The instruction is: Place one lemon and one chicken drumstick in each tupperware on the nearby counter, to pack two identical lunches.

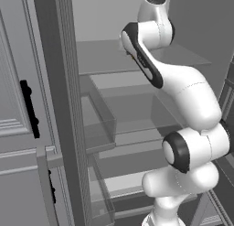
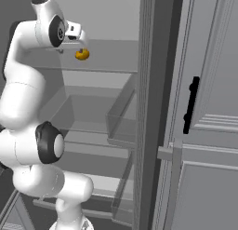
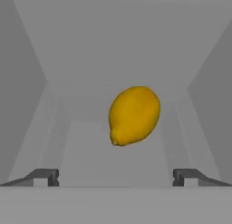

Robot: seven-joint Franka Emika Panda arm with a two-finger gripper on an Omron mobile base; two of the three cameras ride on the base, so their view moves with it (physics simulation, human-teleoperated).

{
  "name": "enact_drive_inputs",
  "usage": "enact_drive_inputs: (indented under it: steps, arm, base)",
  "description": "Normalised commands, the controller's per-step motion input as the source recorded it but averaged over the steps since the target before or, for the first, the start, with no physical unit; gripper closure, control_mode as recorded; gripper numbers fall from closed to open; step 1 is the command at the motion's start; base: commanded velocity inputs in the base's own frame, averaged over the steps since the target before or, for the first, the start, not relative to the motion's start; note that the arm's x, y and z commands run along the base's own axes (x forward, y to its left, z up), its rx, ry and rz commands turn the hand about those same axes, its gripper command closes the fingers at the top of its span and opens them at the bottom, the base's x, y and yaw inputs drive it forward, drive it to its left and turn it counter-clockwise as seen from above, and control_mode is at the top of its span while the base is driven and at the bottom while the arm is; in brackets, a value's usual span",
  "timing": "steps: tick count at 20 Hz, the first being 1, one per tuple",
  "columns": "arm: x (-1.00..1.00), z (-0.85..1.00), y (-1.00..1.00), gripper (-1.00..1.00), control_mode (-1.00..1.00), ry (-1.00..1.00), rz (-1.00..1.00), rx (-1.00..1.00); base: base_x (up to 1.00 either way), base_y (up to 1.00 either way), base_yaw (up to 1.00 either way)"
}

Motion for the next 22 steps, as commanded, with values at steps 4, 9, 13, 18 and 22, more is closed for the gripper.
enact_drive_inputs:
  steps: [4,9,13,18,22]
  arm:
    - [0.67,-0.27,0.00,-1.00,-1.00,-0.07,0.00,0.00]
    - [0.24,0.15,0.00,-1.00,-1.00,0.00,0.00,0.00]
    - [0.04,0.00,-0.06,-1.00,-1.00,0.00,0.00,0.00]
    - [-0.01,0.00,-0.26,-1.00,-1.00,-0.02,-0.01,0.00]
    - [0.23,-0.15,-0.09,-1.00,-1.00,0.00,0.00,0.00]
  base:
    - [0.00,0.00,0.00]
    - [0.00,0.00,0.00]
    - [0.00,0.00,0.00]
    - [0.00,0.00,0.00]
    - [0.00,0.00,0.00]
